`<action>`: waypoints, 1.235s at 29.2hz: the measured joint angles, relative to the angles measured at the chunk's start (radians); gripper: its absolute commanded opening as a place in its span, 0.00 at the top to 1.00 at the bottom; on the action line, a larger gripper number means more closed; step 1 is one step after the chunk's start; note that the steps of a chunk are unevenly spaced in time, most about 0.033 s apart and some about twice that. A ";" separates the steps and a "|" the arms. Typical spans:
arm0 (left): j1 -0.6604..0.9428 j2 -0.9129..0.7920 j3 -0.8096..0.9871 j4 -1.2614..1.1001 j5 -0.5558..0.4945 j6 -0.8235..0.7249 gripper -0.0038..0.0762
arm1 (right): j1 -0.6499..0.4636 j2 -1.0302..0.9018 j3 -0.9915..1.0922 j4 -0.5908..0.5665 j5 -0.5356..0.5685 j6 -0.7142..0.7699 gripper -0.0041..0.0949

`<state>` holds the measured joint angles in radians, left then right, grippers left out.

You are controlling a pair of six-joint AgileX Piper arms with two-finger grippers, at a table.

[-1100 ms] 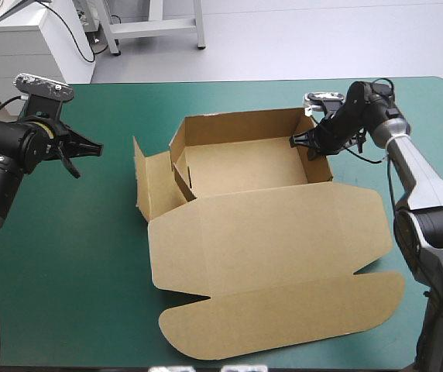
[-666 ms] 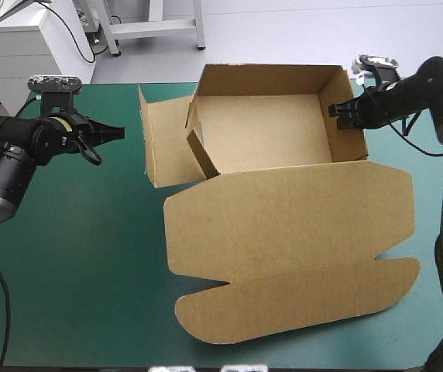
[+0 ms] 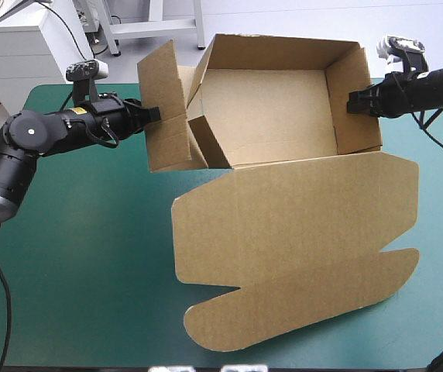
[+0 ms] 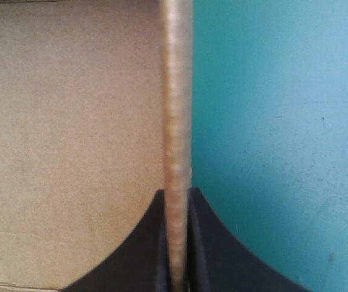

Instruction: Fold the box

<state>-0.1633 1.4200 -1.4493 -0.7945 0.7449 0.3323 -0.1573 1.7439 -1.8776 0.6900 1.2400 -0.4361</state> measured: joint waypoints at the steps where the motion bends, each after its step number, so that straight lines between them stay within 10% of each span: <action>1: 0.000 0.000 0.000 -0.007 0.012 0.006 0.96 | 0.008 0.000 0.002 0.001 -0.006 0.000 0.98; 25: 0.000 0.000 0.000 -0.026 0.123 0.035 0.94 | 0.279 0.000 0.004 -0.322 -0.249 0.224 0.98; 36: 0.001 0.000 0.000 -0.030 0.149 0.035 0.40 | 0.310 0.000 0.005 -0.380 -0.254 0.282 0.98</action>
<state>-0.1622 1.4200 -1.4493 -0.8247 0.8938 0.3677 0.1531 1.7439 -1.8726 0.3099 0.9855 -0.1545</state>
